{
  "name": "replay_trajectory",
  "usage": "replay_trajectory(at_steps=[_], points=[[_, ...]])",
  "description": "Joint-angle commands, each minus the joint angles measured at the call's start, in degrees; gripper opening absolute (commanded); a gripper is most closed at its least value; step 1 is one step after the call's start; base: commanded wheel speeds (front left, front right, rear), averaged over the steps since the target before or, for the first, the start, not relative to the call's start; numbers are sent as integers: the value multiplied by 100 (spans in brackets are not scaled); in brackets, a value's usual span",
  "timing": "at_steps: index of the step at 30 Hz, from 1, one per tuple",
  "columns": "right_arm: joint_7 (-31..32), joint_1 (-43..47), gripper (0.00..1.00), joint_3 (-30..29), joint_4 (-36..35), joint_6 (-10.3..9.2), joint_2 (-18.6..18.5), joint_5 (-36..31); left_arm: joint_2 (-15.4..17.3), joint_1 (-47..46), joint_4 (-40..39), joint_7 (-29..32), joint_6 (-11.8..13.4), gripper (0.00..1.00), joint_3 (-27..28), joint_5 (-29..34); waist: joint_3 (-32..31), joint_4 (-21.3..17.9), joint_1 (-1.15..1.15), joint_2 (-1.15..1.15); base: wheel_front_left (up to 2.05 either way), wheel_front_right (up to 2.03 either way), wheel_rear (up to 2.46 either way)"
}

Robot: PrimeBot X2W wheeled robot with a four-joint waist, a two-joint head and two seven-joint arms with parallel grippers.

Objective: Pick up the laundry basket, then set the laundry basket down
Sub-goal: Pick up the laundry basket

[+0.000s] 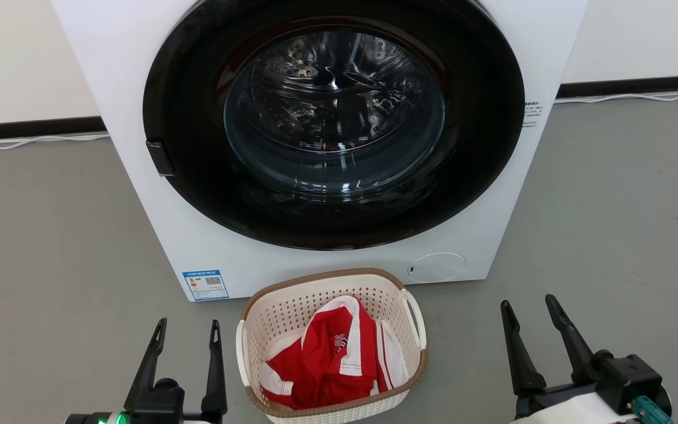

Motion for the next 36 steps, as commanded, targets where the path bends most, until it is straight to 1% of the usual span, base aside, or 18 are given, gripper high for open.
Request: replay_trajectory(at_steps=[1, 7, 20, 24, 25, 36], points=[[-68, -133, 100, 123, -146, 41, -53, -13, 9, -162, -127, -52, -20, 100, 204, 38, 6, -1, 0, 0, 0, 0, 0], [-68, -136, 100, 102, -148, 41, -53, 1, -40, -159, -113, -52, -78, 100, 261, 50, 63, -3, 0, 0, 0, 0, 0], [-68, -412, 100, 1, -23, 41, -53, 40, -198, -400, -60, -52, -221, 100, 399, 33, 690, 25, 0, 0, 0, 0, 0], [-68, -625, 100, -70, 63, 41, -53, 66, -265, -618, -28, -52, -288, 100, 442, 8, 1040, 51, 0, 0, 0, 0, 0], [-68, -762, 100, -103, 152, 41, -53, 51, -297, -770, 4, -52, -328, 100, 451, 10, 1244, 79, 0, 0, 0, 0, 0], [-68, -1761, 100, -368, 780, 41, -53, -149, -505, -1750, 110, -52, -485, 100, 387, 22, 2545, 334, 0, 0, 0, 0, 0]])
